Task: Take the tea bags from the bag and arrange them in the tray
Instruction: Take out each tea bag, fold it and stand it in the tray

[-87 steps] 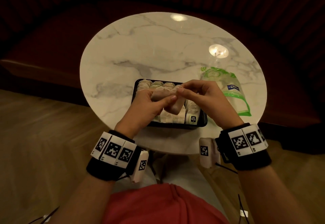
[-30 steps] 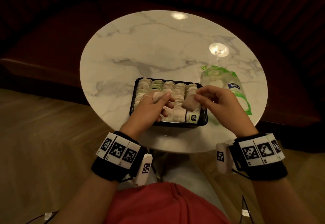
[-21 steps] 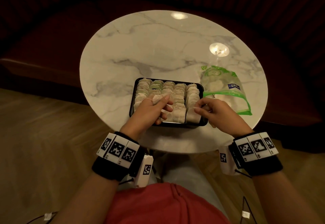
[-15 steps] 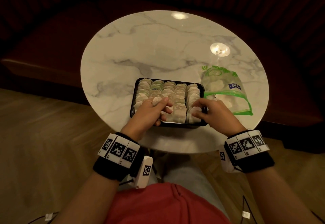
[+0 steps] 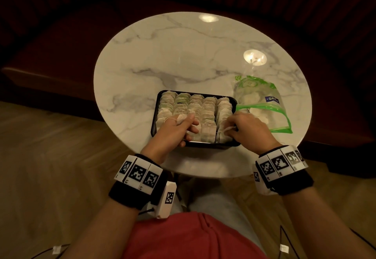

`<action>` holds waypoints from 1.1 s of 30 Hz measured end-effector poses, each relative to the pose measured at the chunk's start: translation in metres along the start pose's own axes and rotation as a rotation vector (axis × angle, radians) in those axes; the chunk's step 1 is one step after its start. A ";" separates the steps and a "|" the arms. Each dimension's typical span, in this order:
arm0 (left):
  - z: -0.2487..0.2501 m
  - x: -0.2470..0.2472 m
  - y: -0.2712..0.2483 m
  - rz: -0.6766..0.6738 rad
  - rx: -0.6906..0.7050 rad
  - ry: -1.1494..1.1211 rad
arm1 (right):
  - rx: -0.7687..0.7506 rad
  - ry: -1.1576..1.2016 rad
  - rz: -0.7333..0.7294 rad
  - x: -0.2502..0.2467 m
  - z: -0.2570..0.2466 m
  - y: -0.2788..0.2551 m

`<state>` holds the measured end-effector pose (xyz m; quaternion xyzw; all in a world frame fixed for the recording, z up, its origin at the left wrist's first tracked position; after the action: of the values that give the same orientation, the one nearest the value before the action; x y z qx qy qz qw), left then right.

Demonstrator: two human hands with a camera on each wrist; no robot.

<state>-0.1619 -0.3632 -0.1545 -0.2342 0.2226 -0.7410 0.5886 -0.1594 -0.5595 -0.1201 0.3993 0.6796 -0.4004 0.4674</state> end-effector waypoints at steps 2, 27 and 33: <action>-0.001 -0.001 0.001 0.003 -0.001 0.004 | 0.046 0.002 0.032 -0.005 0.000 -0.002; -0.006 -0.002 0.003 0.008 -0.023 -0.014 | 0.010 -0.008 -0.139 -0.001 -0.005 0.008; -0.007 -0.003 0.004 0.013 -0.026 -0.014 | 0.044 -0.044 -0.181 0.000 -0.003 0.009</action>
<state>-0.1628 -0.3611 -0.1622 -0.2456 0.2295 -0.7327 0.5917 -0.1523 -0.5535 -0.1210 0.3378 0.6934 -0.4645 0.4351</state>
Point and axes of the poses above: each hand's wrist, its own y-axis towards the middle knuckle, its own x-axis out of the palm, z = x × y, the point moved 4 cm from there along y, towards the middle knuckle, and after that the axes turned 15 degrees about -x, right-handed, at the moved point
